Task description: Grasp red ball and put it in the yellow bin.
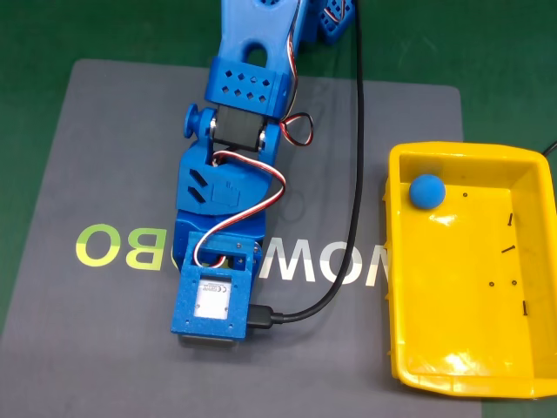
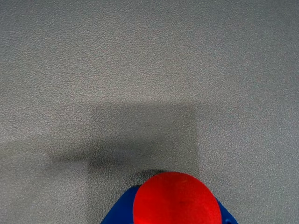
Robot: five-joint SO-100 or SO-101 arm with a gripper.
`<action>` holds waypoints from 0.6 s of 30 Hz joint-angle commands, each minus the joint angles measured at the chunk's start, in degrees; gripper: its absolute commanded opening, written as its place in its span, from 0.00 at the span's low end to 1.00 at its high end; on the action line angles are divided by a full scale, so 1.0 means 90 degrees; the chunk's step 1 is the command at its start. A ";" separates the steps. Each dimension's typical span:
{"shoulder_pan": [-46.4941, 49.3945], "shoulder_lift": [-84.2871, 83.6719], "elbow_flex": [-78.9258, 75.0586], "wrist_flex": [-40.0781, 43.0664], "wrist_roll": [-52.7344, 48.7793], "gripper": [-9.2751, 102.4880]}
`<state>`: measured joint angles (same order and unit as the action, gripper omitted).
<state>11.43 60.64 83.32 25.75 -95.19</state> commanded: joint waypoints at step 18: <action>-0.1201 0.2617 -0.0293 0.0410 0.0635 0.09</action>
<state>3.08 76.38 83.41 28.04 -90.62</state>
